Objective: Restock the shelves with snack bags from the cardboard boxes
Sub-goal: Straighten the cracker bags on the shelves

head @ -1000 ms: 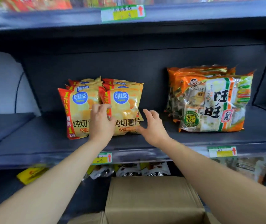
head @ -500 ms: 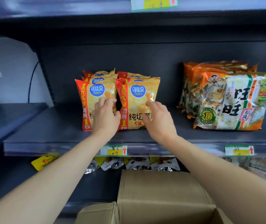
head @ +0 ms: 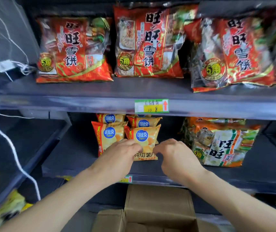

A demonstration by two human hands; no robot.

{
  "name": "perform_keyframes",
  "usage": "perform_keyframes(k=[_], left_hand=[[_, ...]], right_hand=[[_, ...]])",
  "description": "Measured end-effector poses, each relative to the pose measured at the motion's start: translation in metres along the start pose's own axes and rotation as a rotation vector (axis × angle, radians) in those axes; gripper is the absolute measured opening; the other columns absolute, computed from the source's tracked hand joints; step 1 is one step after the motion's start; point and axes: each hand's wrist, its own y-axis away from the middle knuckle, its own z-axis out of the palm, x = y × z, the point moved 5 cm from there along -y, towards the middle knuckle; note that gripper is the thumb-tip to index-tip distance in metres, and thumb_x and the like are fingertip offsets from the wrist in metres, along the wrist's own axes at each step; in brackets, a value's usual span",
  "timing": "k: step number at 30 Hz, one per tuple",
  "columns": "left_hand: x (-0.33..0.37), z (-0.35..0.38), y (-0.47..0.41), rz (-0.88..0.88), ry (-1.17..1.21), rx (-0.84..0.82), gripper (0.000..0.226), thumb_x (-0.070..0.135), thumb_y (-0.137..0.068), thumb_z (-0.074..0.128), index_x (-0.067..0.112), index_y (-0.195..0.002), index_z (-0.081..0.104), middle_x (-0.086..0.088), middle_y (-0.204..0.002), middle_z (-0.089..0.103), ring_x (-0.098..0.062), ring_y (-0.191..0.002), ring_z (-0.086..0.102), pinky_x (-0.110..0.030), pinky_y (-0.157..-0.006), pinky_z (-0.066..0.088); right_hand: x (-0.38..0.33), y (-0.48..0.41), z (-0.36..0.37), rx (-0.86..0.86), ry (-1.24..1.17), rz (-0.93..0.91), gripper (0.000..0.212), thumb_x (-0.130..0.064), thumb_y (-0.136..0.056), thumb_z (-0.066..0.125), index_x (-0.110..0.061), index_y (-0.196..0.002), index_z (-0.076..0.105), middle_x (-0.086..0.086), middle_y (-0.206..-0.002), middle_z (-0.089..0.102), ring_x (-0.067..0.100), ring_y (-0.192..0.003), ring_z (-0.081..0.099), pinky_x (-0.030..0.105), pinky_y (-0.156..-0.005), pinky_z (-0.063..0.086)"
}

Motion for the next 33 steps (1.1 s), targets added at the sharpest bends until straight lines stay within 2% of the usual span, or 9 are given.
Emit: perform_keyframes(k=[2, 4, 6, 9, 13, 15, 25, 30, 33], left_hand=[[0.012, -0.041, 0.002, -0.019, -0.018, -0.048, 0.046, -0.003, -0.094, 0.04, 0.02, -0.132, 0.051, 0.009, -0.126, 0.052, -0.011, -0.117, 0.046, -0.019, -0.091, 0.034], [0.024, -0.083, 0.003, -0.033, -0.026, -0.068, 0.046, -0.002, -0.093, 0.04, 0.021, -0.132, 0.051, 0.008, -0.127, 0.053, -0.011, -0.117, 0.046, -0.021, -0.091, 0.036], [0.038, -0.126, 0.006, -0.035, -0.038, -0.093, 0.044, 0.0, -0.093, 0.041, 0.019, -0.13, 0.053, 0.005, -0.128, 0.054, -0.014, -0.116, 0.049, -0.025, -0.09, 0.038], [0.054, -0.19, 0.01, -0.088, -0.063, -0.111, 0.037, 0.002, -0.093, 0.042, 0.017, -0.124, 0.056, 0.001, -0.117, 0.056, -0.017, -0.104, 0.052, -0.03, -0.08, 0.039], [0.07, -0.259, 0.014, -0.09, -0.07, -0.131, 0.035, 0.005, -0.094, 0.043, 0.013, -0.125, 0.056, -0.005, -0.122, 0.056, -0.023, -0.119, 0.049, -0.037, -0.097, 0.04], [0.076, -0.281, 0.018, -0.088, -0.07, -0.129, 0.041, -0.001, -0.09, 0.044, 0.015, -0.126, 0.056, -0.003, -0.123, 0.056, -0.022, -0.118, 0.05, -0.039, -0.097, 0.04], [0.104, -0.293, 0.028, -0.15, -0.099, -0.128, 0.042, -0.004, -0.09, 0.042, 0.016, -0.123, 0.058, -0.002, -0.115, 0.059, -0.022, -0.106, 0.054, -0.042, -0.09, 0.046], [0.085, -0.297, 0.029, -0.247, -0.111, -0.107, 0.034, -0.001, -0.089, 0.045, 0.016, -0.115, 0.06, -0.003, -0.108, 0.059, -0.023, -0.099, 0.055, -0.041, -0.084, 0.047], [0.061, -0.296, 0.022, -0.287, -0.121, -0.101, 0.036, 0.001, -0.091, 0.044, 0.015, -0.121, 0.058, -0.003, -0.117, 0.058, -0.024, -0.106, 0.054, -0.037, -0.087, 0.045]], right_hand=[[-0.009, 0.004, -0.045, -0.002, -0.025, -0.005, 0.039, -0.003, -0.079, 0.051, -0.017, -0.113, 0.065, 0.002, -0.112, 0.066, 0.025, -0.112, 0.054, 0.032, -0.089, 0.045], [-0.018, 0.007, -0.092, 0.007, -0.014, -0.006, 0.03, -0.005, -0.08, 0.053, -0.017, -0.104, 0.067, 0.004, -0.103, 0.066, 0.028, -0.105, 0.057, 0.03, -0.076, 0.044], [-0.028, 0.011, -0.14, -0.018, 0.033, 0.014, 0.026, -0.006, -0.081, 0.052, -0.016, -0.101, 0.065, 0.007, -0.104, 0.065, 0.031, -0.105, 0.057, 0.03, -0.07, 0.041], [-0.04, 0.018, -0.206, -0.02, 0.067, 0.03, 0.039, -0.005, -0.081, 0.051, -0.017, -0.116, 0.063, 0.008, -0.116, 0.065, 0.03, -0.111, 0.056, 0.032, -0.083, 0.047], [-0.054, 0.03, -0.273, 0.0, 0.058, 0.008, 0.043, -0.004, -0.079, 0.05, -0.015, -0.12, 0.062, 0.008, -0.119, 0.065, 0.029, -0.115, 0.055, 0.037, -0.095, 0.047], [-0.06, 0.039, -0.295, -0.009, 0.05, 0.003, 0.043, -0.002, -0.079, 0.049, -0.012, -0.119, 0.062, 0.008, -0.119, 0.064, 0.03, -0.116, 0.054, 0.04, -0.095, 0.046], [-0.052, 0.061, -0.317, -0.055, 0.072, -0.078, 0.037, -0.003, -0.083, 0.05, -0.01, -0.118, 0.061, 0.009, -0.12, 0.063, 0.03, -0.112, 0.054, 0.04, -0.093, 0.047], [-0.046, 0.044, -0.316, -0.068, 0.056, -0.104, 0.042, -0.001, -0.083, 0.046, -0.01, -0.123, 0.057, 0.01, -0.123, 0.059, 0.031, -0.113, 0.053, 0.042, -0.091, 0.048], [-0.043, 0.023, -0.313, -0.056, 0.033, -0.092, 0.044, -0.002, -0.086, 0.045, -0.011, -0.128, 0.054, 0.012, -0.127, 0.056, 0.033, -0.117, 0.051, 0.043, -0.092, 0.048]])
